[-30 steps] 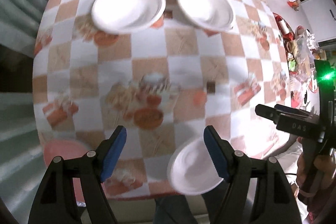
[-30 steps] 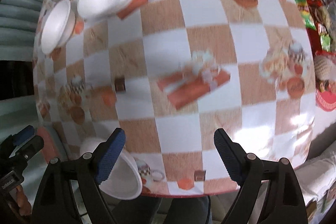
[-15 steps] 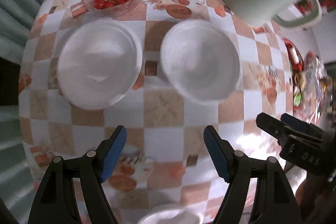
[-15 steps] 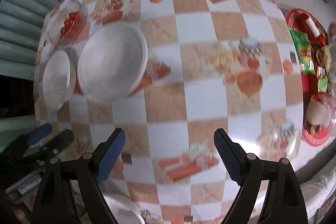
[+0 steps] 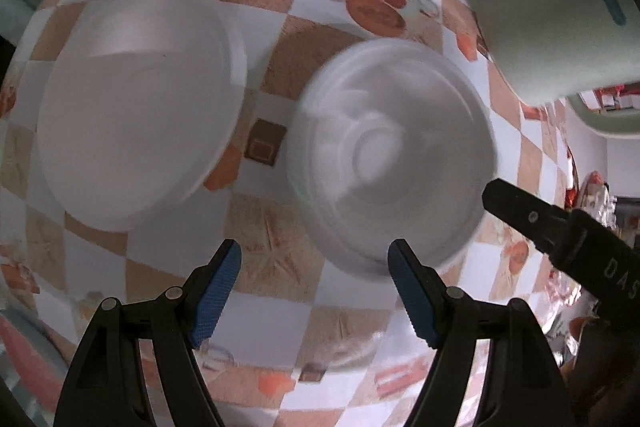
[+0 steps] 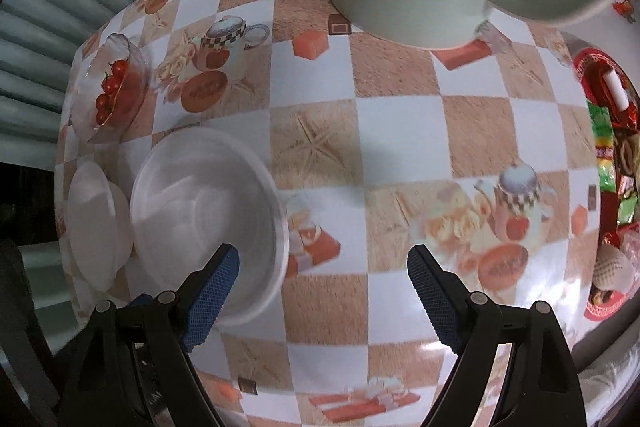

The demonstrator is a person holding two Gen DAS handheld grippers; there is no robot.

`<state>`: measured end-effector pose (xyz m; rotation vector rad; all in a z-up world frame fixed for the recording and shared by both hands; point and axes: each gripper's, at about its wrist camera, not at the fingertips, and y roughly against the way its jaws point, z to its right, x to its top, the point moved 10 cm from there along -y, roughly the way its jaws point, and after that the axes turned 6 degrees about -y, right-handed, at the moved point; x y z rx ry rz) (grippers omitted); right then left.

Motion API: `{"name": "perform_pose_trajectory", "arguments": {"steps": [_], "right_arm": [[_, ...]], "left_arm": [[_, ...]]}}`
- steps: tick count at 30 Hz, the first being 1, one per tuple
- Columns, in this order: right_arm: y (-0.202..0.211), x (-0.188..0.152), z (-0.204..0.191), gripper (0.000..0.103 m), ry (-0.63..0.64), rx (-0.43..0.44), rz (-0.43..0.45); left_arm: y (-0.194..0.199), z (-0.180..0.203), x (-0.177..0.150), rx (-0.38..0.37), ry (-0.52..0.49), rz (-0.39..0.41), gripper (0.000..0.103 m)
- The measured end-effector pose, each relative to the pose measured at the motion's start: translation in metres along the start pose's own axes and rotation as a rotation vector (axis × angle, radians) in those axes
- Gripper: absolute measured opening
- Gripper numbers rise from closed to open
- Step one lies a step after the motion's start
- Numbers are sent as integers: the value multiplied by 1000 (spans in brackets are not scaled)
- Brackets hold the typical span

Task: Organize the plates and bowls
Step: 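Move both grippers toward the second white bowl, then close both grippers on the rim of the second white bowl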

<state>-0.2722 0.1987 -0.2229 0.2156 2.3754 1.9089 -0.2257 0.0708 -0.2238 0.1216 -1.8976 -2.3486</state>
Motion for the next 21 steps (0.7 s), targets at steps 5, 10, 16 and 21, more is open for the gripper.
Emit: {"name": "perform_pose_trajectory", "arguments": {"steps": [5,10,16,21], "right_arm": [[-10,7,-3,87,10,5,-7],[-21,15,-8,87,22,-3,-7],[-33,23,-17,46,33,1,-20],[-44,21,-25,35,41,14,-30]], "left_arm": [[-4,-5,13,-18,19,19,79],[-11,-4,24,-15,27,20,79],[-19,2,38,13,8,21,70],[-18,16,46,48,-94,37,33]]}}
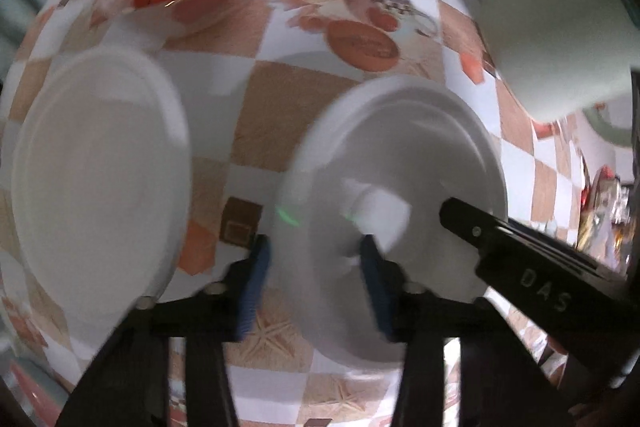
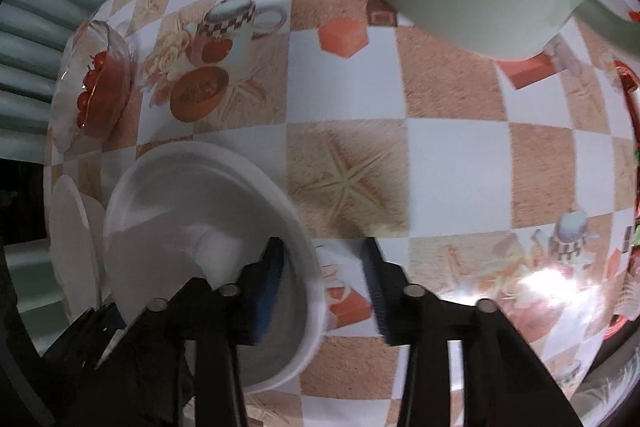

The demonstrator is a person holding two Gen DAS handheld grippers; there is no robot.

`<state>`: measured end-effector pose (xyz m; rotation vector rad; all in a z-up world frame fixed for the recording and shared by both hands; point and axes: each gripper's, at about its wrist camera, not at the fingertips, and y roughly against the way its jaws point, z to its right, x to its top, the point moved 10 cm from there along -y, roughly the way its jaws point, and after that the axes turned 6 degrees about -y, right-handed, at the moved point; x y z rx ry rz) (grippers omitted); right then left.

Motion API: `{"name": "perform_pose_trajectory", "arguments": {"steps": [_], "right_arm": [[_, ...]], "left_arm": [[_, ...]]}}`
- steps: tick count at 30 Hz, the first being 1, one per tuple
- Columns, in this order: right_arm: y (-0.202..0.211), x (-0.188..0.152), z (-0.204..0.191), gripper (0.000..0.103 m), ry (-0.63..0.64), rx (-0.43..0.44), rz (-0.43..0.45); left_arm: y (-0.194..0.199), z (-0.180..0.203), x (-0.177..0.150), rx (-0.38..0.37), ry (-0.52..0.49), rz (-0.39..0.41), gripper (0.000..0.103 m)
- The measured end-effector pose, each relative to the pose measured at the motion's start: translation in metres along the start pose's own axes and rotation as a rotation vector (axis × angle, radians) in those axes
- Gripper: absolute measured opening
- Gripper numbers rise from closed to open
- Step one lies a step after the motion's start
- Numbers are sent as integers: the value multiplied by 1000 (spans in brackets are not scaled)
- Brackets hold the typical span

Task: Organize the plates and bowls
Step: 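Close both grippers on the rim of the second white bowl, then lift the second bowl with both grippers and carry it over the first bowl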

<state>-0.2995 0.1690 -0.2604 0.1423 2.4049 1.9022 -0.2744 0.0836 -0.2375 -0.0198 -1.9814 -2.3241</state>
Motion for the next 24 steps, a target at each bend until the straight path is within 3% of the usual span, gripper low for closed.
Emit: {"name": "perform_pose_trajectory", "arguments": {"steps": [2,6,12,24], "right_arm": [[-2,-4,-4,22,12,26,-19],[-2,-9,4,22,1,27,-22],[-2,-35,27,21,-29,18,-49],[7,-161,104,22,-148,-31,-99]], "left_arm": [[-1,5,2,-17,-12,-5,28],[-3,9,1,-52,-22,-8,23],[-7,27,-23,-42,-124,-38,23],[-14,94,-127,-29,-376,-135,25]]}}
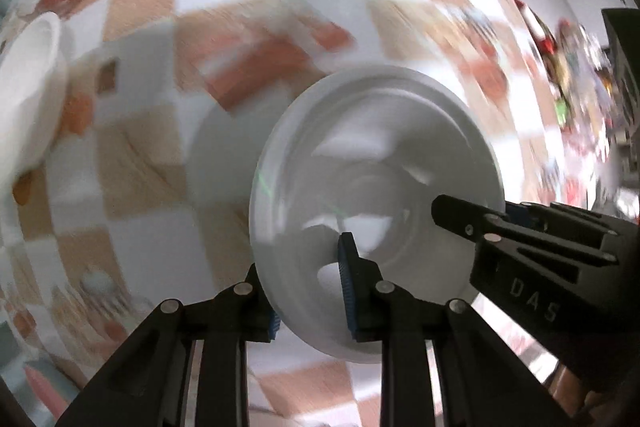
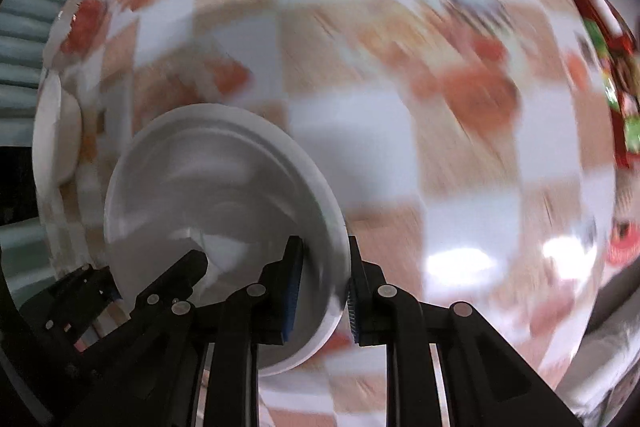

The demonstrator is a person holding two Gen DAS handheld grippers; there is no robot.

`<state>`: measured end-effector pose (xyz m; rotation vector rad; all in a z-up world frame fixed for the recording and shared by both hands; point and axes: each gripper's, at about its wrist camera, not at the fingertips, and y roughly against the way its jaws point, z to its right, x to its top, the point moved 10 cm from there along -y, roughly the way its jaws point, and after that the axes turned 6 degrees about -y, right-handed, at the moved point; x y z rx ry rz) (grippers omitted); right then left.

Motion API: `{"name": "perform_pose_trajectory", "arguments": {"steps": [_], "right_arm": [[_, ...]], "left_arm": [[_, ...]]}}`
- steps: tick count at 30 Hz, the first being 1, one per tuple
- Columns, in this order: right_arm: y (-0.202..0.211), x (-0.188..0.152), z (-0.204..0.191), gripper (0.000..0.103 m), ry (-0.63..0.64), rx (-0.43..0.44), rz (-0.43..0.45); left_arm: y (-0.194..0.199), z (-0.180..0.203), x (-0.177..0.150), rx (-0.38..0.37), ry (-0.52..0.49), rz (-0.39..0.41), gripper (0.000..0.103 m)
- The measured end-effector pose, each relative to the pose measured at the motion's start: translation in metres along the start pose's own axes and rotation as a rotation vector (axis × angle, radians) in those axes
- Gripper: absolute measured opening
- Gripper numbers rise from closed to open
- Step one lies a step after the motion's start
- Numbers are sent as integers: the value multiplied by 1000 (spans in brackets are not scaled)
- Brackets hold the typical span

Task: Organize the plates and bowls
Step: 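Lift the second bowl with both grippers and carry it over the first bowl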

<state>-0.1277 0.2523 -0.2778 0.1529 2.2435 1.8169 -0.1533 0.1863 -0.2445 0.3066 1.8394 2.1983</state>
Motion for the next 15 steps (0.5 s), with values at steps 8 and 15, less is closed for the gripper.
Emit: {"name": "perform_pose_trajectory", "arguments": {"steps": [8,15], "right_arm": [[-9,-96,56,22,-104,-17,-72],[-14,-139,84,22,-179,11,-81]], "left_arm": [[-13,65,-49,-13,-169,-104,26],[-20,92,-54,13,-242,-122,29]]}}
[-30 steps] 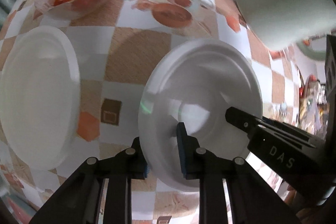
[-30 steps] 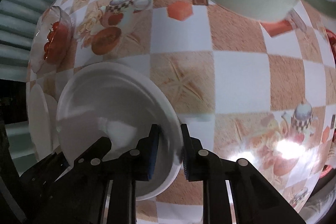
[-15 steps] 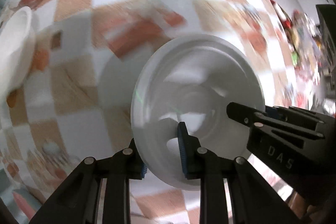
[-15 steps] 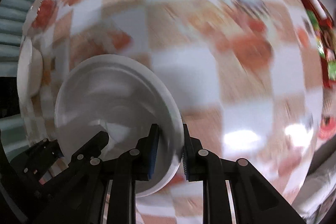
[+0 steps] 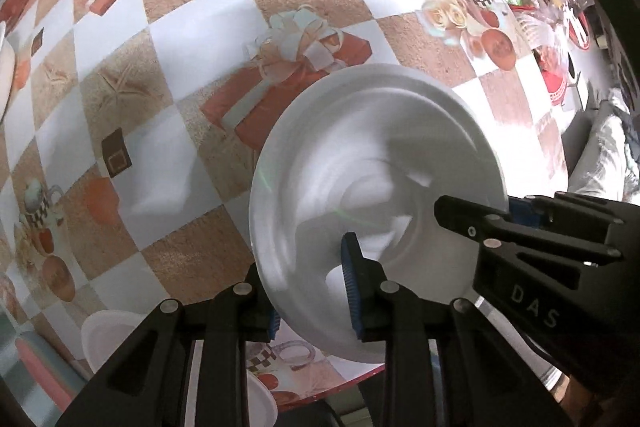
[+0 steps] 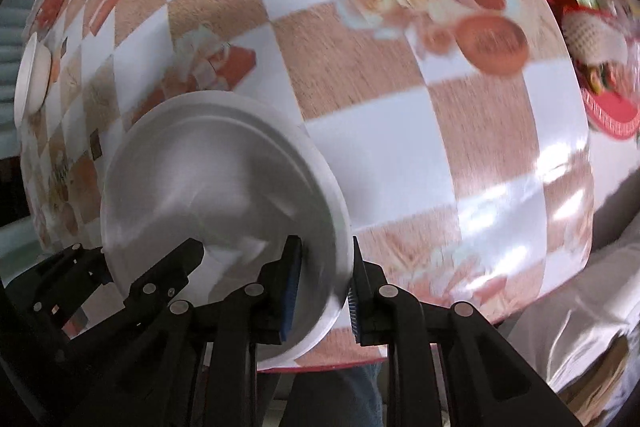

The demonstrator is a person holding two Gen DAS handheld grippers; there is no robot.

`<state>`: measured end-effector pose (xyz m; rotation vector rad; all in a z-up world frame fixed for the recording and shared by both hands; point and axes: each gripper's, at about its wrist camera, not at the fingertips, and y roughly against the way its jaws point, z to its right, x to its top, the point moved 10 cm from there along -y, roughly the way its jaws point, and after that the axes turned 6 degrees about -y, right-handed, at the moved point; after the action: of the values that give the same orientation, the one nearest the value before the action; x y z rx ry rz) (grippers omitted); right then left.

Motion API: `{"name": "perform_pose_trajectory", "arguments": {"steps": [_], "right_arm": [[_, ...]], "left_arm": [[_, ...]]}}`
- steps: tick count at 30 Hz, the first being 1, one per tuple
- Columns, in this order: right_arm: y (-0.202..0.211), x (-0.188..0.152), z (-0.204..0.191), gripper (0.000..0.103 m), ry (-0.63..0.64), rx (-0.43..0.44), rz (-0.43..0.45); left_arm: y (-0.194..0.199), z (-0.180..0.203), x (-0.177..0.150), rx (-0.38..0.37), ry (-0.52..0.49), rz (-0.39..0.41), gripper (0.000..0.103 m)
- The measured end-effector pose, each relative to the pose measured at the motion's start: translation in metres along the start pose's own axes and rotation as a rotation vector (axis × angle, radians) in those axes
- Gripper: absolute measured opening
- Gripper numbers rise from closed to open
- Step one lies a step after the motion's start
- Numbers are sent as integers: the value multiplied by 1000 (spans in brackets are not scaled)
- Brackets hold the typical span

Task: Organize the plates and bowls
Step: 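Lift the second bowl with both grippers and carry it over the first bowl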

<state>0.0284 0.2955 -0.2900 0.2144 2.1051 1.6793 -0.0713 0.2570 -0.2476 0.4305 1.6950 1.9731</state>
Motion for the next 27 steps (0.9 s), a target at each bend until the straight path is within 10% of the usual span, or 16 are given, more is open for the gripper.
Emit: {"name": "perform_pose_trajectory", "arguments": {"steps": [14,18,27], "right_arm": [[2,-13,5,22,17,12,18],[18,-34,15,22,17,22,7],[20,-56,27,18,5,2,-6]], "left_arm": [[17,-40,-5,122,-52,3,38],[10,-29,-5,102,-89,-10,23],[5,5,-19,128,-118,-15,22]]}}
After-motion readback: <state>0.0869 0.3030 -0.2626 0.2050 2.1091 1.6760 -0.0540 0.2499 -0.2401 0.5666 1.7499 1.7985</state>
